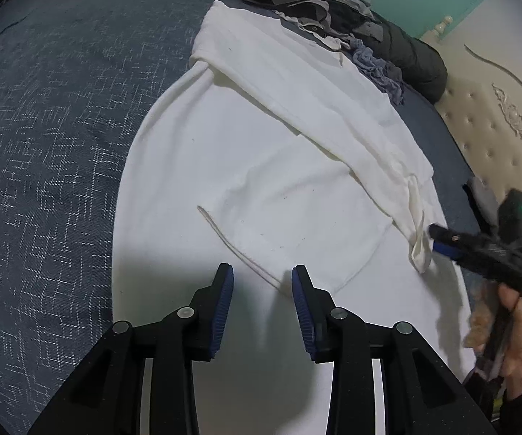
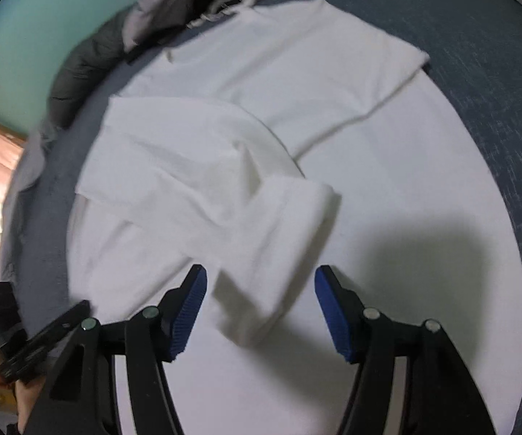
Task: Fold clothes
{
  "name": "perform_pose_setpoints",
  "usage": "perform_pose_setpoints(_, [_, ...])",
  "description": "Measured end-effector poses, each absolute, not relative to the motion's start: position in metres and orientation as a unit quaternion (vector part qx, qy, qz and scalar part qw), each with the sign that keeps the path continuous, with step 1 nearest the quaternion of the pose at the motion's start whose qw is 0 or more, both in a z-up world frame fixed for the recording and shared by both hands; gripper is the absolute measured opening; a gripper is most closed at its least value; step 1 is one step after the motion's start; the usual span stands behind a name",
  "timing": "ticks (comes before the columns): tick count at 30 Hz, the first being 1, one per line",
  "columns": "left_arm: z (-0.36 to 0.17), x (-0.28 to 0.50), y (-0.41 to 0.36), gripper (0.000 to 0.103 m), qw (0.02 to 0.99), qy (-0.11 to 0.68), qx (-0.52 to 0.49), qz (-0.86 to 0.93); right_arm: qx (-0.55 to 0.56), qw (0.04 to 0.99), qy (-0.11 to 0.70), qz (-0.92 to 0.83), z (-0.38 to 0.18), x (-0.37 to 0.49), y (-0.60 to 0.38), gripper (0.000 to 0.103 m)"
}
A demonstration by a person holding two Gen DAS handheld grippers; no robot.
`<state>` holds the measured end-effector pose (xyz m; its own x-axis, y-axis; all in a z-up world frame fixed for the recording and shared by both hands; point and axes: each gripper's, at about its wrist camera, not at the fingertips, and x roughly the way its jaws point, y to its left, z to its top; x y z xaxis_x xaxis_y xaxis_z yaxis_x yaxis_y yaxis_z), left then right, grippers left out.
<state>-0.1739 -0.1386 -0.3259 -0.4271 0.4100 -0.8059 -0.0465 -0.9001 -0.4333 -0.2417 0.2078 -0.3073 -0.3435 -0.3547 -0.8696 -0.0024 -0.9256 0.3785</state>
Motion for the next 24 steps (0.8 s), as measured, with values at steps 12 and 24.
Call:
perform_pose_setpoints(12, [-0.323, -0.173, -0.142, 0.037, 0.143, -0.185, -0.511, 0.827, 0.511, 0.074, -0.170, -0.840, -0.285, -0.233, 0.265, 0.051])
perform_pose_setpoints(24, [-0.319, -0.174, -0.135, 0.042, 0.150, -0.183, -0.511, 0.826, 0.537, 0.076, -0.104, -0.834, -0.312, -0.254, 0.248, 0.048])
